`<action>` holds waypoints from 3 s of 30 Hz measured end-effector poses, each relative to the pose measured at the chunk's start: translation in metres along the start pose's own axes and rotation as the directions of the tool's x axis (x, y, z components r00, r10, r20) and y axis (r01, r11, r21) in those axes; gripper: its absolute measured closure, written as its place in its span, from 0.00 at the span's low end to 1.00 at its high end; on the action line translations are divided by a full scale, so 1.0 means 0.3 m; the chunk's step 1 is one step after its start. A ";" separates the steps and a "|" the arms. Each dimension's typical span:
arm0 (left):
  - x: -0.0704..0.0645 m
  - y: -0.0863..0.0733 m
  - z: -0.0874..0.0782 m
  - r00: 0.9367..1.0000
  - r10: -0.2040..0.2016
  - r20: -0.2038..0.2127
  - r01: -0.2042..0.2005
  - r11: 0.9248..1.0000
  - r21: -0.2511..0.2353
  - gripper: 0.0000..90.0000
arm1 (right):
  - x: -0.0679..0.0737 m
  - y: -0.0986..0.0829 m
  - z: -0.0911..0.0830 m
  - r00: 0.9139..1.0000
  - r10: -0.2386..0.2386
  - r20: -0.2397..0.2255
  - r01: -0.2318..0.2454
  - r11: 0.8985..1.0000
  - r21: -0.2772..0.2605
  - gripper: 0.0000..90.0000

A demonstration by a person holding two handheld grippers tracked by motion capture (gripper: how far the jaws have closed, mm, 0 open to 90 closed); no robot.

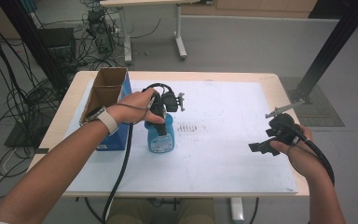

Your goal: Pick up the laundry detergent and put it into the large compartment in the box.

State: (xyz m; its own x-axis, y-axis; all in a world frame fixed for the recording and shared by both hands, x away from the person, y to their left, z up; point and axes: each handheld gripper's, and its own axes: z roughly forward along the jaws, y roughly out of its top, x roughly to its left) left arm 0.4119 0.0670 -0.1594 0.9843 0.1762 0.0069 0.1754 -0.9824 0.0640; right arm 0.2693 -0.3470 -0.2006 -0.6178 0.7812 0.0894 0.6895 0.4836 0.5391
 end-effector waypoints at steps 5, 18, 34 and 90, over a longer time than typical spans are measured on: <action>0.000 0.000 0.000 1.000 -0.001 0.000 0.001 1.000 0.000 0.44 | 0.001 0.001 -0.001 1.000 -0.001 0.001 0.001 1.000 -0.002 0.08; 0.000 0.000 0.000 1.000 0.000 0.000 0.000 1.000 0.000 0.44 | 0.002 -0.002 -0.002 1.000 -0.001 0.001 0.001 1.000 -0.005 0.08; 0.000 -0.002 0.000 1.000 -0.001 -0.001 0.001 1.000 -0.001 0.43 | 0.004 -0.004 -0.004 1.000 0.001 0.001 -0.001 1.000 -0.006 0.08; -0.014 -0.032 -0.206 0.988 -0.154 -0.012 0.153 0.987 -0.040 0.44 | 0.007 -0.007 -0.010 1.000 -0.002 0.004 0.002 1.000 -0.006 0.08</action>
State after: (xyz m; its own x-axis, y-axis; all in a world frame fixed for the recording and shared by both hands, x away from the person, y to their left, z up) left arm 0.4048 0.0795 -0.0985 0.9454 0.3259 0.0085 0.3233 -0.9405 0.1046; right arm 0.2653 -0.3476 -0.1989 -0.6180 0.7816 0.0850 0.6859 0.4831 0.5442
